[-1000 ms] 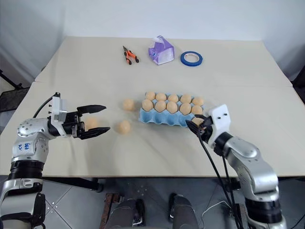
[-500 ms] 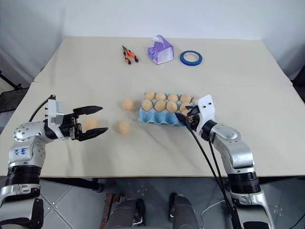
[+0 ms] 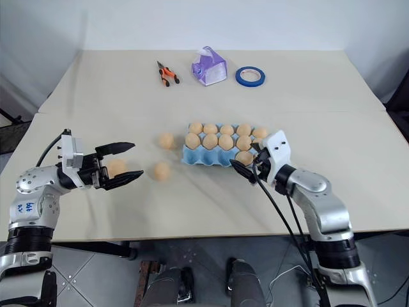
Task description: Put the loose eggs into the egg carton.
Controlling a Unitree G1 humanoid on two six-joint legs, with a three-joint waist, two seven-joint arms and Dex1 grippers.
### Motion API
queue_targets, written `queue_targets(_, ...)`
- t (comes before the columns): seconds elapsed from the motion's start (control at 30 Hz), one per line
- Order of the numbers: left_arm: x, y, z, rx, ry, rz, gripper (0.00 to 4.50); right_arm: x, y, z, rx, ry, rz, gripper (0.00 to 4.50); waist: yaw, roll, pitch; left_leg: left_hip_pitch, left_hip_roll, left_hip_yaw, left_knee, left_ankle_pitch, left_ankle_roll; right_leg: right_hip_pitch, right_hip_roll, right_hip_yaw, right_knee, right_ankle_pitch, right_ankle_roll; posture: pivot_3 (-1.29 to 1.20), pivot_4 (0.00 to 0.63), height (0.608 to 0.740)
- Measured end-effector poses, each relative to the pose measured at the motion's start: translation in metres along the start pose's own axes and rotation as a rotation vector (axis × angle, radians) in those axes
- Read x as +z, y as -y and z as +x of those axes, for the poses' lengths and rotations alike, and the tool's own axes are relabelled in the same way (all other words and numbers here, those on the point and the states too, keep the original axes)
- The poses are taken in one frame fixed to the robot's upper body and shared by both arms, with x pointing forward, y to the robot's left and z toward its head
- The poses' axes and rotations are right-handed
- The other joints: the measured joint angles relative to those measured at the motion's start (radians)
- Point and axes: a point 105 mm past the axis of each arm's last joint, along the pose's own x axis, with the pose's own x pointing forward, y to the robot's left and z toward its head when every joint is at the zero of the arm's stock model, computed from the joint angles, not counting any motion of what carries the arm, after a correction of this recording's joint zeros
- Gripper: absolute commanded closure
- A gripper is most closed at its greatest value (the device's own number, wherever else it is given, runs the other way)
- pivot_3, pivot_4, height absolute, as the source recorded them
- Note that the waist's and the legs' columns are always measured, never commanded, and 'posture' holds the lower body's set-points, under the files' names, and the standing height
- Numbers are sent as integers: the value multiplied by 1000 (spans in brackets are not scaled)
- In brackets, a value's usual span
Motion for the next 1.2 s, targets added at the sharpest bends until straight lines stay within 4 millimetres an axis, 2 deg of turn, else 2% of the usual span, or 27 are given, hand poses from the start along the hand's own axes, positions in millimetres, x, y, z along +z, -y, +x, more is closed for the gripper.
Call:
queue_targets(0.13,3,-13,-17,127,-8,33,0,-6,7,-22,-6,-16,-48,35,-1,0,0,1,0,2,0,-1,0,0,0,1,0,0,1,0,150,740)
queue_targets(0.3,-19,-14,-57,337,-86,2,0,-6,15,-50,11,1,-86,35,-5,0,0,2,1,3,-1,-1,-1,-1,0,4,0,0,0,0,150,740)
queue_targets(0.5,-30,-1,-96,494,-159,-8,0,-5,14,-58,113,19,-79,35,0,0,0,2,1,4,0,-4,-4,-1,-1,5,0,0,0,0,150,740)
queue_targets(0.6,-37,3,-106,539,-174,-24,0,-7,12,-60,159,16,-66,35,3,0,0,2,1,3,0,-4,-4,-1,-1,5,0,1,-1,0,150,740)
queue_targets(0.73,-39,6,-109,560,-183,-22,0,-1,10,-56,189,30,-80,35,3,0,0,2,1,3,-1,-4,-4,-2,-1,5,-1,1,-1,0,150,740)
queue_targets(0.87,-34,4,-102,552,-165,9,0,0,9,-53,197,31,-86,35,4,0,0,1,1,3,-2,-4,-5,-2,-1,5,-2,1,-1,0,150,740)
queue_targets(1.07,-29,-10,-57,483,-92,21,0,-2,8,-50,189,27,-79,35,20,0,0,1,1,4,-1,-4,-4,-2,-1,5,-1,1,-1,0,150,740)
queue_targets(1.2,-36,-21,-41,471,-109,5,0,-4,7,-50,176,21,-73,35,23,0,0,1,1,6,-1,-4,-5,-2,0,5,-1,1,-1,0,150,740)
